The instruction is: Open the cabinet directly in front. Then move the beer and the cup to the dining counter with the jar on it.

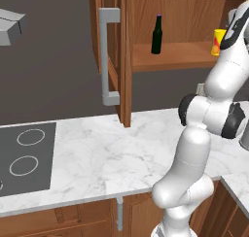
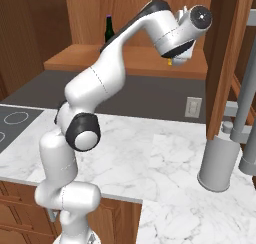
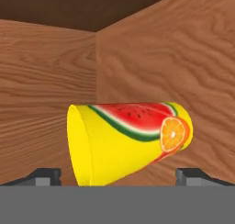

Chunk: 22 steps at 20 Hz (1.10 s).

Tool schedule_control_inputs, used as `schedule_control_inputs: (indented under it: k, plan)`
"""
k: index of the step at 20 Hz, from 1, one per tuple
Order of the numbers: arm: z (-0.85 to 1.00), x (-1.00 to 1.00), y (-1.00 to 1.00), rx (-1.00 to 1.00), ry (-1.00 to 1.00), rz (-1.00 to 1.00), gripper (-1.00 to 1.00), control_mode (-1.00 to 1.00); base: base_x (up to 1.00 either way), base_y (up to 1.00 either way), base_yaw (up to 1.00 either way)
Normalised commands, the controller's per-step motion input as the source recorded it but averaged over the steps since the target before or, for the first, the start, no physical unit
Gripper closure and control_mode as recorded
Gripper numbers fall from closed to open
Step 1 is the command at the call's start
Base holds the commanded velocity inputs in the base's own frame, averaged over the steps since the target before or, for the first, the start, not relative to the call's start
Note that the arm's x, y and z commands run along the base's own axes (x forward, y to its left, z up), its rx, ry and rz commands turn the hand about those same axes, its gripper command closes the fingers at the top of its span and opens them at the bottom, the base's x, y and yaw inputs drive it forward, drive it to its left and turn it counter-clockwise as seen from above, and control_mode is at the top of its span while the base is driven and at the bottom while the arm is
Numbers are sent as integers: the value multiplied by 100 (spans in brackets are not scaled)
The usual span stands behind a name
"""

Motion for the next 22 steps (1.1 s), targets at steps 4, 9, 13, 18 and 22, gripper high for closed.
schedule_control_inputs:
  k: [4,9,13,18,22]
  plan:
    - [0,21,-11,0,4,0,-100,-100,0,0,0]
    - [0,7,-6,0,3,1,-100,-100,0,0,0]
    - [0,0,0,0,4,0,-100,-100,0,0,0]
    - [0,0,0,0,5,0,-100,-100,0,0,0]
    - [0,3,0,0,10,0,-100,-100,0,0,0]
